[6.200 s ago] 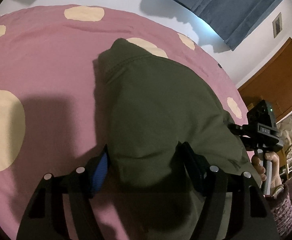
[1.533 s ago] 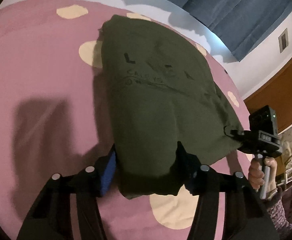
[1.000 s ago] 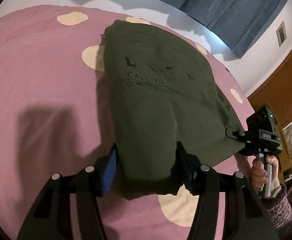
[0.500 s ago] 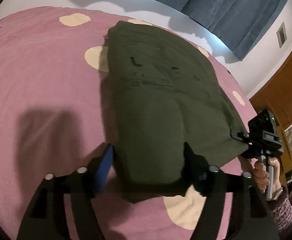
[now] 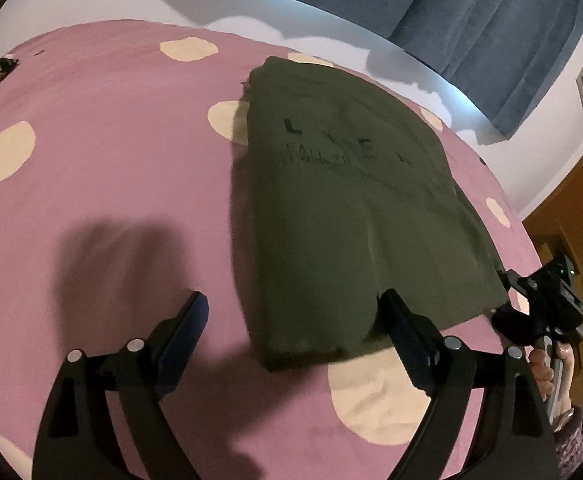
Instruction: Fold small clothes
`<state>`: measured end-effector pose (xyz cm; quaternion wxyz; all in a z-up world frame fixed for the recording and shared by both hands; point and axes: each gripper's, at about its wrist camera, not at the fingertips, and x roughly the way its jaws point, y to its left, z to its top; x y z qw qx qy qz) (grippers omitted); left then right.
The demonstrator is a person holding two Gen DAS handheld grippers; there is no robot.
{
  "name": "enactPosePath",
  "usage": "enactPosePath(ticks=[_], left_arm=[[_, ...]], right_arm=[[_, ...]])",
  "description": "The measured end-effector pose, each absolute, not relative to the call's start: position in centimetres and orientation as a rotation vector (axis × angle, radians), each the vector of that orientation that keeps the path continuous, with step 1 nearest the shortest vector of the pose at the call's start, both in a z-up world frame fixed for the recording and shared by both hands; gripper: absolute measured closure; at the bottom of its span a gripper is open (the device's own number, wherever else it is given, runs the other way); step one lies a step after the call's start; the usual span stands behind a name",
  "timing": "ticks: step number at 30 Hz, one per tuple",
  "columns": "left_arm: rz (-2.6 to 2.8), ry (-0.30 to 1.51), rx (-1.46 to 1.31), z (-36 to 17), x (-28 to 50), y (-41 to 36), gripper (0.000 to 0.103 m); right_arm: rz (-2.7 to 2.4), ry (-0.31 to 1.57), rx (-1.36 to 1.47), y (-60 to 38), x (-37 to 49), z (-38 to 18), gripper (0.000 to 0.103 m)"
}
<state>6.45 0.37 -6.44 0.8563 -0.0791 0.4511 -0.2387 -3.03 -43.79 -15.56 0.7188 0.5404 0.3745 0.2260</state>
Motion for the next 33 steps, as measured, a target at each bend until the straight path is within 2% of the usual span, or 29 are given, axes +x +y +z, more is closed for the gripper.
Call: enactPosePath(ticks=[7, 11, 16, 22, 33], left_arm=[[-0.425, 0.903, -0.042, -5.7, 3.2, -0.2, 0.016], [-0.391, 0.860, 0.023, -5.2, 1.2, -0.7, 0.016], [-0.320, 0.784, 0.121, -4.3, -1.0, -1.7, 0.016], [-0.284, 0.739, 0.133, -3.7, -2.9, -1.9, 0.016], [-0.217, 0.725, 0.082, -3.2, -4.0, -1.6, 0.016]], right_arm=[[0.441, 0.784, 1.119, -43.5, -5.5, -13.7, 0.039], [0.366, 0.795, 1.031, -42.6, -6.5, -12.8, 0.032], [0.209, 0.865, 0.798, -39.7, -7.0, -11.4, 0.012], [0.064, 0.914, 0.553, -35.8, -6.9, -10.8, 0.010], [-0.036, 0.936, 0.398, -33.4, -7.5, -10.4, 0.009]])
